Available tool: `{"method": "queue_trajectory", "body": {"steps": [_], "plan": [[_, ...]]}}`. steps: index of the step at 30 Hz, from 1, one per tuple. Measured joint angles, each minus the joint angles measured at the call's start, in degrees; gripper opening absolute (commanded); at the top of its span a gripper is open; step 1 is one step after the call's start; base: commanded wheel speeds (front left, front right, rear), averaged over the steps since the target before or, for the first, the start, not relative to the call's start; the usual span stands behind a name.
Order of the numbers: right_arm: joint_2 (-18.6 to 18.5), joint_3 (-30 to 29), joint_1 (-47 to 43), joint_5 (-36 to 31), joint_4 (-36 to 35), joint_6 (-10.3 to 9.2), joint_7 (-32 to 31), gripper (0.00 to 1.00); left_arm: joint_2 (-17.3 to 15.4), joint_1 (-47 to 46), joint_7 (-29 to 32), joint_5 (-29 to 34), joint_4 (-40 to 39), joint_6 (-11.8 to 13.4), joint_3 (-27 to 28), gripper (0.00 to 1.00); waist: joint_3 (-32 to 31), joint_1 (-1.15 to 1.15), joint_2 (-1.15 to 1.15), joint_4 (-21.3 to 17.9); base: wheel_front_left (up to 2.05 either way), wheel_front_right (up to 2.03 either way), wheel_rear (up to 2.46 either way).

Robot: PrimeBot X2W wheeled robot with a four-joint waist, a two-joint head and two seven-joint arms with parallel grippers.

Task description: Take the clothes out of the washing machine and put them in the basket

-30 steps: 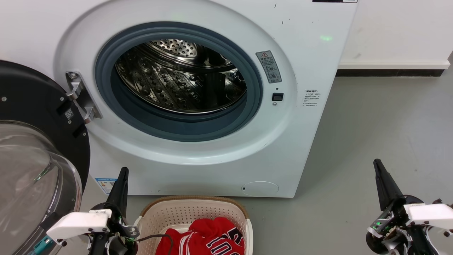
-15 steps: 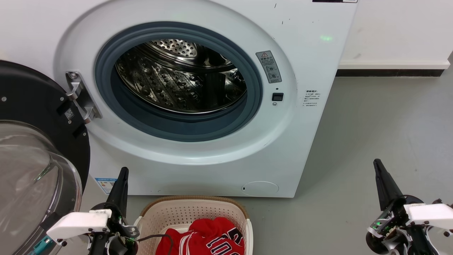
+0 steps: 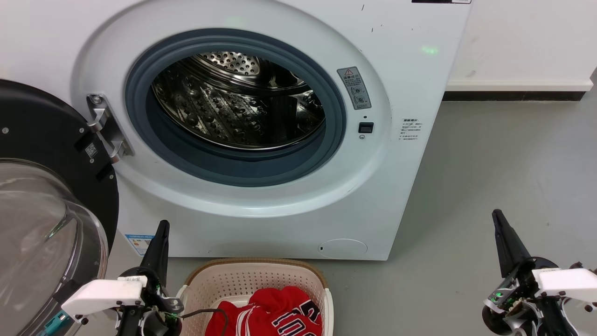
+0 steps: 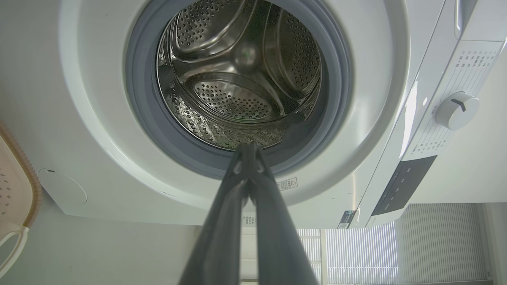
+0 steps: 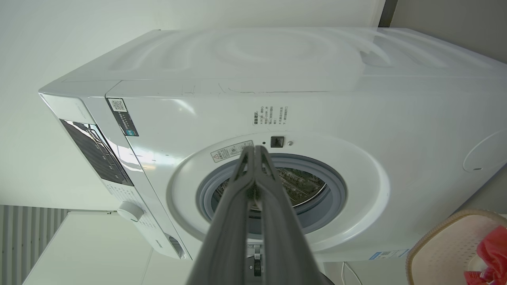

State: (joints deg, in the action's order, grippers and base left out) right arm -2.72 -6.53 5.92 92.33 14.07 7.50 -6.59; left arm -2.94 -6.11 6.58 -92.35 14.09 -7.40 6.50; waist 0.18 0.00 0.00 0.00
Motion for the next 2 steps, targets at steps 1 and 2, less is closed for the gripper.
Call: {"method": "queue_trajectory", "body": {"steps": [1,2], "plan": [[0.0,0.0,0.0,0.0,0.0,0.00,0.0,0.00,0.0,0.0,0.0,0.0,0.0,0.0,0.0,0.00,0.0,0.00,0.00,0.0,0.00,0.00,0.00],[0.0,0.0,0.0,0.0,0.0,0.00,0.0,0.00,0.0,0.0,0.0,0.0,0.0,0.0,0.0,0.00,0.0,0.00,0.00,0.0,0.00,0.00,0.00]]}}
